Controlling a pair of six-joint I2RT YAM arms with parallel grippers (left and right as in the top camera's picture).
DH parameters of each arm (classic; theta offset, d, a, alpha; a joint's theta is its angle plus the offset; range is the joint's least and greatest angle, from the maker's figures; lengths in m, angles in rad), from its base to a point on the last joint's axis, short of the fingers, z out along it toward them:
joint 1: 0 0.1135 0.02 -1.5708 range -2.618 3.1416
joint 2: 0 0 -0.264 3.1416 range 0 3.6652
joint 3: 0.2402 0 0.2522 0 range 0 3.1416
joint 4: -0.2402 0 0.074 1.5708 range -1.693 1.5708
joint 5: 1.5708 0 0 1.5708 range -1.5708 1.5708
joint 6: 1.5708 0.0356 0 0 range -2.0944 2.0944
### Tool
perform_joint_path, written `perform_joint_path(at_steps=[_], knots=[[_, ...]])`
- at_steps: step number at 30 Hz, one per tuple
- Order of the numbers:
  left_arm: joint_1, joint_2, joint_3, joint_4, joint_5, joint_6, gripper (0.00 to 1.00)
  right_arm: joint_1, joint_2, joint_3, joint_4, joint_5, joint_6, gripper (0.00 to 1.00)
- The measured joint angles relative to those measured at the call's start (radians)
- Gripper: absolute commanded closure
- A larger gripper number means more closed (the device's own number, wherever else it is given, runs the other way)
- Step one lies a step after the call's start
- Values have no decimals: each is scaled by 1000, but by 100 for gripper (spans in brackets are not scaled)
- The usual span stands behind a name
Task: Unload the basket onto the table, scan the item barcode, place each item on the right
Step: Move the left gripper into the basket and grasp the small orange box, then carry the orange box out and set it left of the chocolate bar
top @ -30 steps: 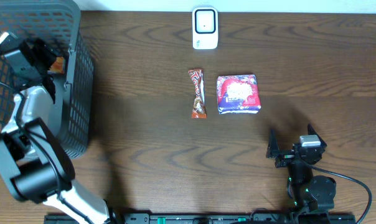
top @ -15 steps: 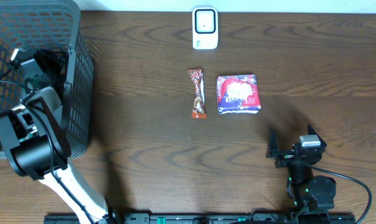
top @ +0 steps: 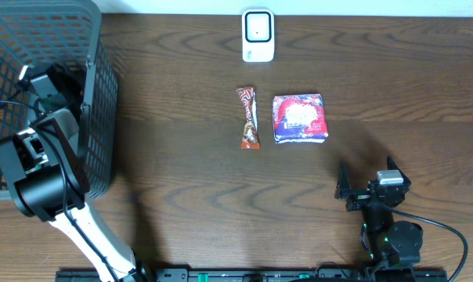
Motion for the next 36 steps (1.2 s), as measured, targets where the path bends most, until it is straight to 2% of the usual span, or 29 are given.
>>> perform_joint_path(at_steps=[7, 17, 22, 27, 30, 36], knots=[[3, -146, -4, -143, 0, 71, 92, 0, 0, 0, 0, 0, 0, 1], [10, -711, -4, -332, 10, 81, 93, 0, 0, 0, 0, 0, 0, 1], [-2, -927, -4, -435, 154, 44, 93, 0, 0, 0, 0, 0, 0, 1], [-180, -1055, -4, -441, 297, 25, 93, 0, 0, 0, 0, 0, 0, 1], [-356, -1067, -3, -497, 336, 110, 93, 0, 0, 0, 0, 0, 0, 1], [-656, -925, -1, -655, 228, 299, 93, 0, 0, 0, 0, 0, 0, 1]])
